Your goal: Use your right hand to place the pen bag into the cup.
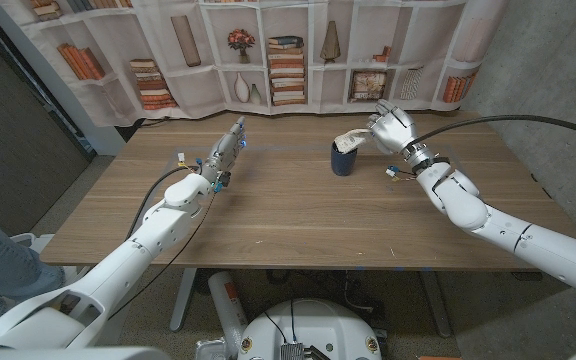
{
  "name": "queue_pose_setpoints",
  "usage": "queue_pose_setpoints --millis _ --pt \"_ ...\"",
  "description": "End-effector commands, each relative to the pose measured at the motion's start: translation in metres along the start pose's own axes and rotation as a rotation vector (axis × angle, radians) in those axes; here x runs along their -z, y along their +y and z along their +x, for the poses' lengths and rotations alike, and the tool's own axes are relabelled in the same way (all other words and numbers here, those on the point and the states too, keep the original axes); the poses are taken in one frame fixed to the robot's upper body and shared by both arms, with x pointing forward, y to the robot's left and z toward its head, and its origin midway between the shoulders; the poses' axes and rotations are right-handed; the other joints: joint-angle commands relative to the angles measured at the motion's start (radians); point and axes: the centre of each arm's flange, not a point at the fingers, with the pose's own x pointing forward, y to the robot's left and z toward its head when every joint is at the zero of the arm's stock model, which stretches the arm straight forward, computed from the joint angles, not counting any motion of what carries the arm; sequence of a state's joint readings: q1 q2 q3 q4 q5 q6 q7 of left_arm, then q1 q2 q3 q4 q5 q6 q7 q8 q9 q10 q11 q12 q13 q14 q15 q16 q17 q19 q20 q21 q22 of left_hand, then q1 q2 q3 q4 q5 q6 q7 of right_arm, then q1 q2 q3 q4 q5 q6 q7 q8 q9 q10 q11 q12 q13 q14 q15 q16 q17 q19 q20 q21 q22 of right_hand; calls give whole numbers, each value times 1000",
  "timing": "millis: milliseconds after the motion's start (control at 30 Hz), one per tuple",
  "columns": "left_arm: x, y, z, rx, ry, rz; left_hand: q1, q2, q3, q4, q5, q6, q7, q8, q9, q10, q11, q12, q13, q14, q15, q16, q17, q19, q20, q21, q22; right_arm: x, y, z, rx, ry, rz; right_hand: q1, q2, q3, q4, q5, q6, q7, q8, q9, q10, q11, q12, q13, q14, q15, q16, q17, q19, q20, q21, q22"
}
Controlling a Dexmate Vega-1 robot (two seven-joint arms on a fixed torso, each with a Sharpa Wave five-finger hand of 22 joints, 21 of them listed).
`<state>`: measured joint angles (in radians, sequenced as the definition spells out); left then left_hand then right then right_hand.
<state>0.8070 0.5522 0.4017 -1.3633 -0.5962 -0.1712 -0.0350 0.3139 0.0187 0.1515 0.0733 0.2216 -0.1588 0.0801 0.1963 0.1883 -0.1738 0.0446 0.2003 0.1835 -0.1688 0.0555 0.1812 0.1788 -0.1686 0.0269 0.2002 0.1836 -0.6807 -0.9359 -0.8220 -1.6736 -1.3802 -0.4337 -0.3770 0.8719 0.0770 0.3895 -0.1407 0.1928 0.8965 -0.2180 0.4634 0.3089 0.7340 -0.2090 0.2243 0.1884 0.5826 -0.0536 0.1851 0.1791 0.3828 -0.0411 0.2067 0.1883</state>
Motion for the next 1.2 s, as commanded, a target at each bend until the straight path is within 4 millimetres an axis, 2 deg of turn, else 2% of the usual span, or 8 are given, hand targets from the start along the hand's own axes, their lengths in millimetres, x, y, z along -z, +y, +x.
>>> queue_pose_setpoints --millis 33,500,1200 --pt "0 -2 2 8 4 -1 13 0 -6 -2 -2 2 3 3 2 -9 -1 5 5 -80 -3 6 4 -138 8 3 2 5 0 0 -4 19 0 27 27 7 1 5 4 -5 6 0 -5 0 -1 6 4 -155 1 6 -4 -81 0 5" --pt "3 -2 3 13 8 -4 13 0 -7 -2 -3 3 3 3 2 -10 -1 4 5 -81 -2 6 4 -138 8 4 2 12 -10 3 24 56 22 27 29 9 2 4 7 -4 8 -1 -2 1 1 9 6 -154 2 6 -6 -80 0 5" --pt "3 -1 6 9 9 -6 14 2 -10 -2 -3 3 3 3 2 -10 1 4 5 -81 -3 6 4 -139 9 3 2 2 -17 17 71 58 76 25 28 10 3 2 11 -4 11 -1 2 1 4 11 11 -152 3 7 -9 -75 0 5"
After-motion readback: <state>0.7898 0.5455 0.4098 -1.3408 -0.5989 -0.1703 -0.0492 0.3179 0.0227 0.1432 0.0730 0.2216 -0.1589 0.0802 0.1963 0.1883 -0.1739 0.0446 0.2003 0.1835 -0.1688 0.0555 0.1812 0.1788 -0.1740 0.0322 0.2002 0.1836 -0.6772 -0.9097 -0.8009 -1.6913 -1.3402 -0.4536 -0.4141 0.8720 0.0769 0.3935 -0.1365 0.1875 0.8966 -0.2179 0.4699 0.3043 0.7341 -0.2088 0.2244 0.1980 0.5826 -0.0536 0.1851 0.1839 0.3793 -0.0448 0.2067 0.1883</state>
